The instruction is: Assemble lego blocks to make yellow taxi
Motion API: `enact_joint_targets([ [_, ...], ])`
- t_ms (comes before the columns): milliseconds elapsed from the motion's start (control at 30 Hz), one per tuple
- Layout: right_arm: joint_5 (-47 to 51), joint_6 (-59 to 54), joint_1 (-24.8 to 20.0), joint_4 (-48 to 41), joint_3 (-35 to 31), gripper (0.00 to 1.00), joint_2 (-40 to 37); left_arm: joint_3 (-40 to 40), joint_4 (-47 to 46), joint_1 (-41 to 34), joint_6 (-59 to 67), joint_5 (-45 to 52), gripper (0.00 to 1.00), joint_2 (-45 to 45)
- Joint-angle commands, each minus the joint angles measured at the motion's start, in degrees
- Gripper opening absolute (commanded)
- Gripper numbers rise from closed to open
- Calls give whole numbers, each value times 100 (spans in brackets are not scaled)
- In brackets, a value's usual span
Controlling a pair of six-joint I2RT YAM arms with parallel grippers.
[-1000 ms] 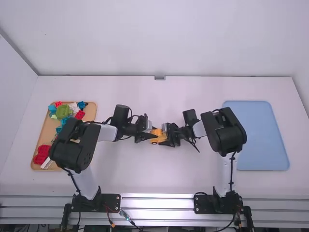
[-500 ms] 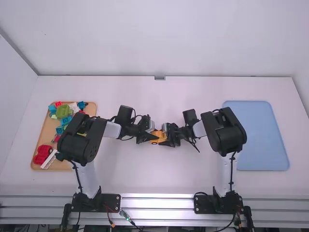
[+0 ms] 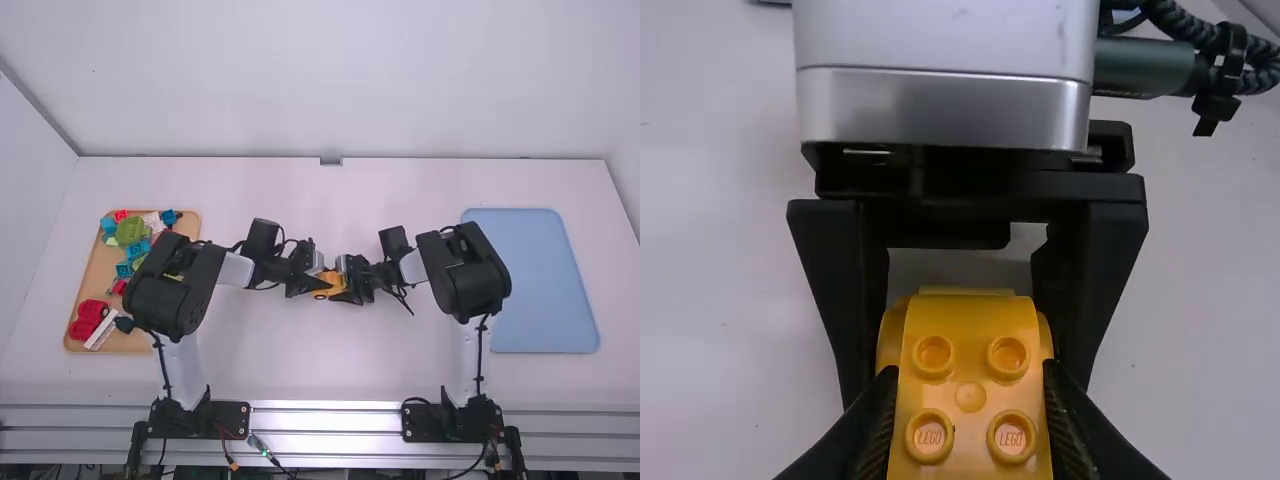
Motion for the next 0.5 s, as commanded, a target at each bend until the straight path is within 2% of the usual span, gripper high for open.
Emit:
enact_joint_targets([
  [0,136,-55,7,13,0,58,83,2,-109,-205,4,-273,2,146],
  [300,138,-55,7,13,0,58,83,0,-448,-358,7,-719,2,146],
  [467,138,-55,7,24,0,58,83,-125,-647,-358,522,-868,2,146],
])
